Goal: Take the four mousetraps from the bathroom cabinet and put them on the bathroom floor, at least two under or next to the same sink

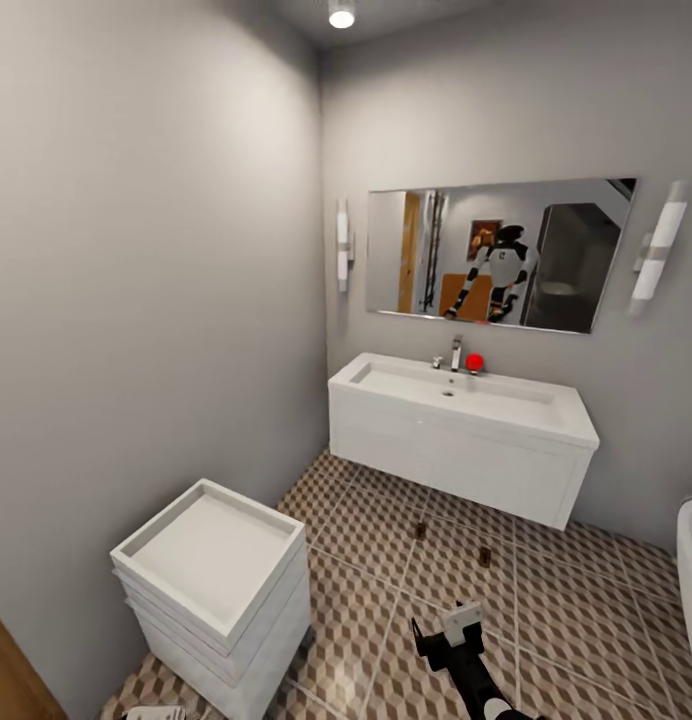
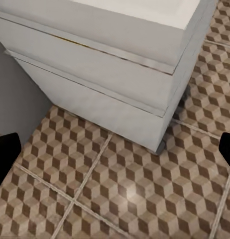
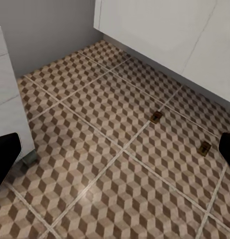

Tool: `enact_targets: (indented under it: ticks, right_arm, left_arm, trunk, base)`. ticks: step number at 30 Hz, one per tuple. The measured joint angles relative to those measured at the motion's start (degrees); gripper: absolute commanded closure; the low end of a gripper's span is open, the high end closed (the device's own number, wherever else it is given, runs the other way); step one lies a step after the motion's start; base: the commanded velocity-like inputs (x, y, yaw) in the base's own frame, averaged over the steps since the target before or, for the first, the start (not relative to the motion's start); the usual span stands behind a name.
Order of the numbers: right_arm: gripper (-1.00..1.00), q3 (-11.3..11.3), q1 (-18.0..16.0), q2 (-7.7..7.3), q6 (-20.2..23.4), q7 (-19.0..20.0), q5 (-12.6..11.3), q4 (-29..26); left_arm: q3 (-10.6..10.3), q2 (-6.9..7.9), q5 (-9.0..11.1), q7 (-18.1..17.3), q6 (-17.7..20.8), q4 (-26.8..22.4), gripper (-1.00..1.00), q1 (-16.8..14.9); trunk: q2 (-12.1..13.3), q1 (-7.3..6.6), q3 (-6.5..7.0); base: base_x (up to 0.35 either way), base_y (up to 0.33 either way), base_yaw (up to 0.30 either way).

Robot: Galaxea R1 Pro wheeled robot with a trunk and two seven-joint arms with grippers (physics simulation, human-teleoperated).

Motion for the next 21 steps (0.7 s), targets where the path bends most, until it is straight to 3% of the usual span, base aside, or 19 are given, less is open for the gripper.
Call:
enact_targets:
  ticks: [21]
  right_arm:
    - [-1.0, 0.0, 0.0, 0.0, 0.0, 0.0, 0.0, 0.0]
  left_arm:
    - [0.0, -0.04, 0.0, 0.0, 0.0, 0.0, -1.0, 0.0]
  trunk:
    - [0.0, 0.0, 1.38]
  base:
    - [0.0, 0.0, 0.227]
